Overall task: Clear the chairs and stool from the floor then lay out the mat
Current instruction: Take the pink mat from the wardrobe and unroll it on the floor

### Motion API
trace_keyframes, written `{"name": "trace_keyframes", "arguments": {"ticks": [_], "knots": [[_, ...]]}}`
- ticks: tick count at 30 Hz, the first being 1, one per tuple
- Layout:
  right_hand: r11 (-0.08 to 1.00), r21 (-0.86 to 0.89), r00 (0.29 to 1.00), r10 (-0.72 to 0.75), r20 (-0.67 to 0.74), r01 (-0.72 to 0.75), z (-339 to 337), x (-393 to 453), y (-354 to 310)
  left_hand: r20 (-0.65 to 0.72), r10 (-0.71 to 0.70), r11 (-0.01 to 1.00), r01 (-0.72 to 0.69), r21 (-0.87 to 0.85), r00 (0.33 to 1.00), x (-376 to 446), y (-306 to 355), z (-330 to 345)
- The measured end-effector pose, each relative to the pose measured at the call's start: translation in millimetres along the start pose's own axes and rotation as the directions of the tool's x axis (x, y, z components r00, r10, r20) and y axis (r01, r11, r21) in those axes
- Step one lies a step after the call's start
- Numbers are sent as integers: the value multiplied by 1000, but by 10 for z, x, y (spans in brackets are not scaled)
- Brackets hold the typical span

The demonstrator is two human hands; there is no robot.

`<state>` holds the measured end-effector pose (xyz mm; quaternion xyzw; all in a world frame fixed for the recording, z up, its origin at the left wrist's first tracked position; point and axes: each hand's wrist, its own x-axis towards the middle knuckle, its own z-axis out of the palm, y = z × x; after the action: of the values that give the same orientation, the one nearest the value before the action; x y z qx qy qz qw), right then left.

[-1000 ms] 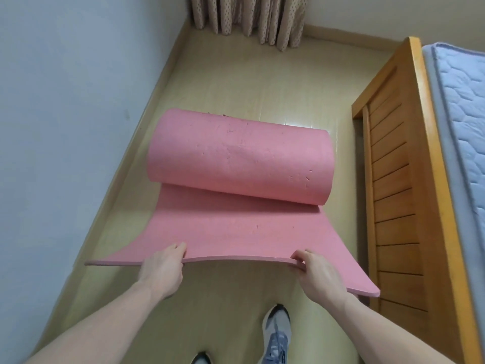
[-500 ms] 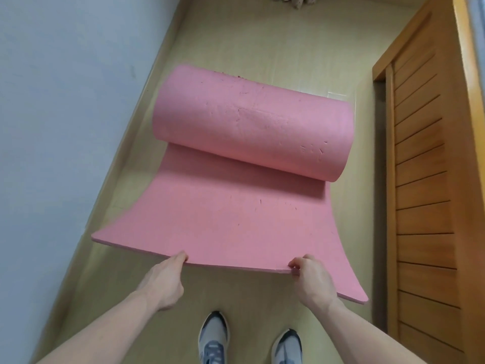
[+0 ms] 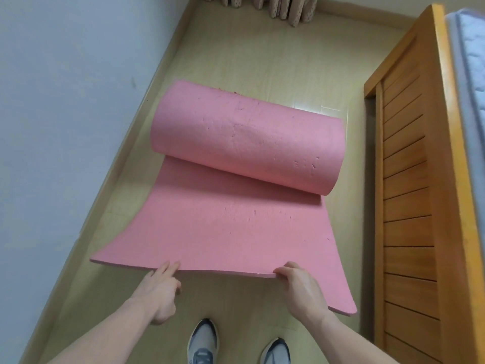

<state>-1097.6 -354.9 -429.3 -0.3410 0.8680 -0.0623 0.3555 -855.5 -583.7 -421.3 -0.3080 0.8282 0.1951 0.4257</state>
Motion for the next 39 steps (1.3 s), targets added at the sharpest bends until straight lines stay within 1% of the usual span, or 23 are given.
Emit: {"name": "trace_keyframes", "arguments": {"ticks": [2, 4, 5, 7, 11, 14, 17, 20, 22, 23, 25, 27, 29, 33, 39], "knots": [[999, 12, 999, -31, -11, 32, 24, -43, 112, -11, 3, 997, -3, 81, 1000, 8, 12, -2], [998, 26, 998, -47, -49, 48, 45, -77, 229, -26, -7, 995, 10, 102, 1000, 45, 10, 20], [999, 22, 997, -45, -61, 46, 93, -94, 278, -10, -7, 993, 8, 118, 1000, 55, 18, 56], [1000, 2, 999, -19, -49, 19, 198, -112, 320, 59, -6, 988, -3, 151, 998, 88, 43, 117], [994, -68, 996, 87, 15, -86, 481, -191, 310, 206, -32, 979, -11, 203, 978, 183, 115, 243], [989, -102, 991, 115, 65, -108, 635, -308, 279, 283, -63, 969, -9, 247, 957, 164, 155, 241], [985, -113, 978, 146, 148, -130, 695, -405, 234, 317, -92, 973, 17, 232, 944, 154, 144, 260], [975, -85, 954, 217, 208, -204, 702, -476, 180, 353, -125, 980, 61, 188, 927, 113, 129, 257], [972, -65, 943, 234, 235, -225, 647, -522, 151, 400, -121, 987, 67, 145, 908, 48, 160, 208], [972, -52, 943, 235, 235, -230, 587, -536, 126, 401, -117, 990, 73, 124, 908, 16, 170, 180], [971, -43, 950, 240, 198, -237, 437, -536, 82, 342, -90, 995, 67, 77, 935, -18, 178, 122], [972, -43, 960, 237, 150, -233, 244, -502, 32, 225, -37, 999, 33, 22, 974, -37, 182, 21], [973, -31, 967, 230, 112, -228, 11, -438, -26, 135, 18, 1000, -16, -21, 991, -67, 211, -162], [971, 1, 969, 240, 52, -240, -566, -288, -254, 22, 55, 994, -53, -99, 998, -129, 233, -658], [967, 45, 968, 251, -6, -251, -1336, -57, -671, -137, 22, 959, -59, -277, 990, -235, 209, -1455]]}}
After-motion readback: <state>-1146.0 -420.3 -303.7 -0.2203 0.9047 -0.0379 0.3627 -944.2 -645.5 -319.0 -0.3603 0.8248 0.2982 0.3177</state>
